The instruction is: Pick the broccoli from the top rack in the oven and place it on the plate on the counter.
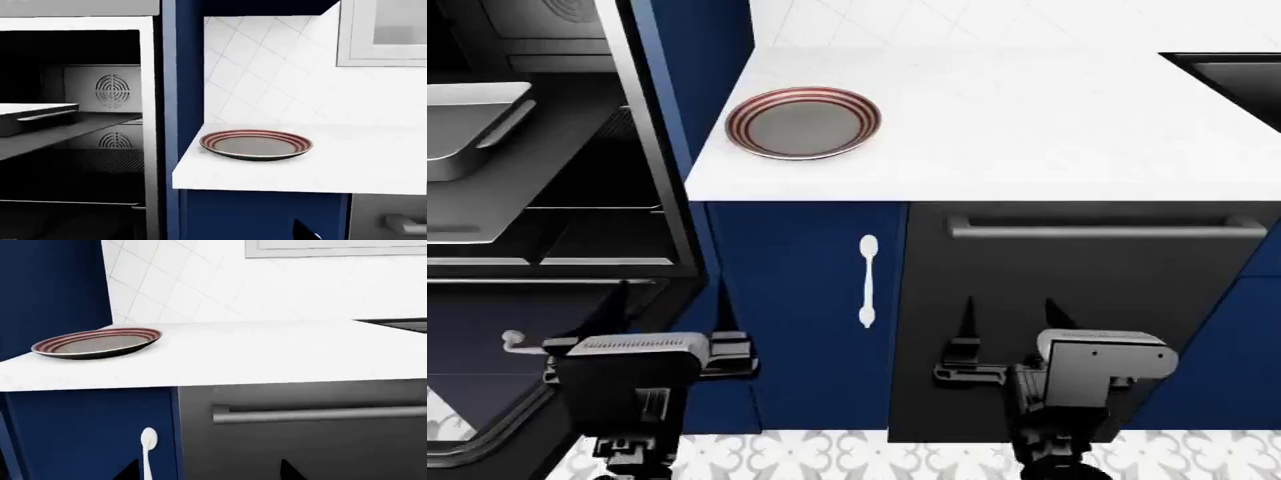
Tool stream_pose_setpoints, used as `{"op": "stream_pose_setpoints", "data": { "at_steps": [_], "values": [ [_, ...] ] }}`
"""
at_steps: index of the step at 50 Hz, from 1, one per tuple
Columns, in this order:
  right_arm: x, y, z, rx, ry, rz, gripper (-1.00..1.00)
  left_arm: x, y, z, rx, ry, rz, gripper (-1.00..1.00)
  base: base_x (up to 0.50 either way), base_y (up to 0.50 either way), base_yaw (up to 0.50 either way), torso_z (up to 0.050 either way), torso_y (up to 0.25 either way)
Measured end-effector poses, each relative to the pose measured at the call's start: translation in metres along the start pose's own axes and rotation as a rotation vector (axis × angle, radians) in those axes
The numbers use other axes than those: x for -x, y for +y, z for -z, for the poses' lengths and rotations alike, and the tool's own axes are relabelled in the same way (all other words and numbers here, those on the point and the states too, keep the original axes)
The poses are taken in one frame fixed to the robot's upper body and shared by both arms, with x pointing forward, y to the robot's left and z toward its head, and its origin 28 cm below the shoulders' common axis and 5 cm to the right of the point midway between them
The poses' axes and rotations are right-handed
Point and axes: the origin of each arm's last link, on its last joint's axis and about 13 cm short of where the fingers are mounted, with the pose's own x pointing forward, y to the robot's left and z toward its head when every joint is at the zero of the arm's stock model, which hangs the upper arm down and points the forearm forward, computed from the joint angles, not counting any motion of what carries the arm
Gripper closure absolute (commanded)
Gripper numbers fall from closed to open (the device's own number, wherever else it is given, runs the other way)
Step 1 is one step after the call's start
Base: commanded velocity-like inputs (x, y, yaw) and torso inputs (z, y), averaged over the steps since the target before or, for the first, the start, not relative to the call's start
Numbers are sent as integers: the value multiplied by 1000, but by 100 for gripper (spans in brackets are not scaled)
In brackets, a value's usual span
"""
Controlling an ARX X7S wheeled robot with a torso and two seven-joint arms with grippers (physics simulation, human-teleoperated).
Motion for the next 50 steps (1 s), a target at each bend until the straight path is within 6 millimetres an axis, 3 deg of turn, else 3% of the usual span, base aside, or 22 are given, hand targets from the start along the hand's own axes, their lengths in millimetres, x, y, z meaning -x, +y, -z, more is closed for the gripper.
{"op": "stream_pose_setpoints", "data": {
  "at_steps": [13,22,32,50],
  "values": [
    [-20,-2,-133,-53,-205,-34,-100,-42,6,-135,-1,-266,-34,-100,0,0,0,0,0],
    [-16,-3,-190,-62,-333,-59,-100,-45,10,-191,-12,-390,-56,-100,0,11,0,0,0],
    [-9,-4,-212,-69,-395,-78,-100,-43,11,-214,-23,-450,-68,-100,0,500,0,0,0],
    [-1,-2,-215,-91,-409,-110,-100,-42,13,-221,-36,-456,-93,-100,0,500,0,0,0]
  ]
}}
